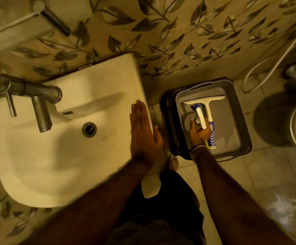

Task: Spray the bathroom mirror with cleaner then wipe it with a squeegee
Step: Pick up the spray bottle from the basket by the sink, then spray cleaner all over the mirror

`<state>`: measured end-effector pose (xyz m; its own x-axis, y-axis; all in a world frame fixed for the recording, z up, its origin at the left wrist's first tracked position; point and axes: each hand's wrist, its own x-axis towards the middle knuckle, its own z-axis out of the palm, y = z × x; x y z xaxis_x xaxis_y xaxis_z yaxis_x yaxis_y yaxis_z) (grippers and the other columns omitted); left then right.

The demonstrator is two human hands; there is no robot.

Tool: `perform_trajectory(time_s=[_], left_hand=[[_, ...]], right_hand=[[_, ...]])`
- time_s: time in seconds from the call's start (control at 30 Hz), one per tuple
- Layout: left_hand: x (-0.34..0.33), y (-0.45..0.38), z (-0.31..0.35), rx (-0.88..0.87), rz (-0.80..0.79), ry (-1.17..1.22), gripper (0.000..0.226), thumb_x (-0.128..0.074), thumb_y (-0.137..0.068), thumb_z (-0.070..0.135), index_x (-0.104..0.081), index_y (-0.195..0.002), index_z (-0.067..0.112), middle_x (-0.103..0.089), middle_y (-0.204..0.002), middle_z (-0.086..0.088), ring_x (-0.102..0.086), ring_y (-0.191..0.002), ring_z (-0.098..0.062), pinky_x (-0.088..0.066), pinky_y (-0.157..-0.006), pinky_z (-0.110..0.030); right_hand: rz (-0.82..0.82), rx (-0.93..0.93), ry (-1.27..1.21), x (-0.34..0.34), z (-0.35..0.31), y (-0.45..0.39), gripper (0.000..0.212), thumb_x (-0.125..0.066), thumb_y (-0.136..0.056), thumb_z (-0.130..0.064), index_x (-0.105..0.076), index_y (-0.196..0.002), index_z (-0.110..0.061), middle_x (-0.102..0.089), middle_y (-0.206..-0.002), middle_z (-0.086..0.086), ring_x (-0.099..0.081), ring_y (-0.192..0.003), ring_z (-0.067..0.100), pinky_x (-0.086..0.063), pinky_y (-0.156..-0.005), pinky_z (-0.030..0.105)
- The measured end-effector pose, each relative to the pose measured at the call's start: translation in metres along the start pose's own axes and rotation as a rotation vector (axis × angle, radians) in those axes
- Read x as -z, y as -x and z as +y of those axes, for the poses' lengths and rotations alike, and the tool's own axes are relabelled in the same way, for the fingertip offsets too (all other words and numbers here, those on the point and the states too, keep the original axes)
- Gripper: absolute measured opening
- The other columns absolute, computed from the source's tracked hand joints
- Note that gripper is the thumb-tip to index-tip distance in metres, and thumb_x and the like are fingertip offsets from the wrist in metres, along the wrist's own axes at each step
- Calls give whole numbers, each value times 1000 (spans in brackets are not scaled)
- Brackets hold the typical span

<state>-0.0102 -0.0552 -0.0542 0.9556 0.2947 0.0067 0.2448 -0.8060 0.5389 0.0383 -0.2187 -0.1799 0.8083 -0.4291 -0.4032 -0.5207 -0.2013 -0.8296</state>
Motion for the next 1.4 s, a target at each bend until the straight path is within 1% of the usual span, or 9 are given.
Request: perform_trajectory(time_s=[0.13, 0.23, 0.4, 0.57, 0.7, 0.9, 1.1, 1.27, 1.4], left_hand=[[-1, 1, 0, -17, 1, 16, 79, -56, -93, 11, -13, -158, 0, -10, -168, -14, -2, -156, -28, -14, -126, -50], [0, 2, -1, -31, 13, 7, 79, -55, -93, 12, -13, -158, 0, -11, -167, -16, -3, -156, -30, -7, -128, -43], [10, 2, 5, -13, -36, 15, 83, -58, -91, 10, -10, -159, 0, -9, -167, -18, -4, -155, -33, -4, -127, -41], [32, -1, 10, 10, -187, 4, 85, -55, -98, 25, 0, -159, 3, -1, -168, -14, 1, -156, -29, -6, -127, -43], [73, 5, -6, -5, -292, 131, 75, -53, -102, 28, -9, -161, 11, -12, -168, -10, -7, -156, -25, -9, -126, -38], [158, 39, -44, -177, -91, 137, 65, -55, -101, 27, -25, -158, 21, -24, -166, -2, -17, -155, -18, -29, -122, -41], [271, 21, -66, -467, 311, 117, 53, -57, -98, 12, -44, -150, 10, -31, -162, -7, -19, -153, -18, -28, -122, -36], [390, -21, -69, -573, 675, 11, 58, -58, -96, 10, -40, -152, 7, -28, -163, -12, -19, -154, -26, -32, -121, -44], [496, -55, -62, -597, 857, -86, 62, -57, -97, 16, -35, -154, 9, -22, -166, -12, -15, -155, -26, -30, -122, -46]], right_hand=[[23, 142, 12, 14, -5, 15, 27, -72, -86, -27, -64, -111, -21, -64, -95, -4, -60, -90, 12, -56, -85, 38], [53, 257, 6, 35, -25, 38, 25, -70, -87, -32, -58, -99, -50, -63, -85, -22, -60, -82, -2, -51, -77, 17], [92, 430, 14, 69, -60, 88, 28, -69, -85, -39, -58, -108, -28, -69, -90, 3, -67, -86, 17, -57, -77, 41], [57, 500, -52, 88, -113, 153, 38, -60, -91, -47, -51, -128, -42, -71, -107, -3, -69, -93, 10, -57, -82, 25], [-35, 509, -98, 94, -155, 197, 38, -56, -91, -56, -52, -125, -40, -72, -97, -2, -70, -70, 10, -55, -63, 16], [-214, 623, -35, 56, -230, 258, 40, -70, -85, -45, -67, -120, -27, -72, -84, -10, -67, -57, 3, -52, -50, 15], [-304, 898, -98, 19, -330, 321, 22, -69, -90, -27, -72, -101, -8, -65, -60, 1, -62, -44, 6, -49, -46, 16], [-489, 1112, -205, -1, -427, 380, 12, -63, -95, -24, -67, -106, -19, -73, -83, 15, -64, -42, 19, -53, -46, 30], [-637, 1269, -227, -8, -500, 420, 31, -61, -96, -20, -58, -126, -14, -71, -102, 15, -69, -54, 23, -60, -52, 32]])
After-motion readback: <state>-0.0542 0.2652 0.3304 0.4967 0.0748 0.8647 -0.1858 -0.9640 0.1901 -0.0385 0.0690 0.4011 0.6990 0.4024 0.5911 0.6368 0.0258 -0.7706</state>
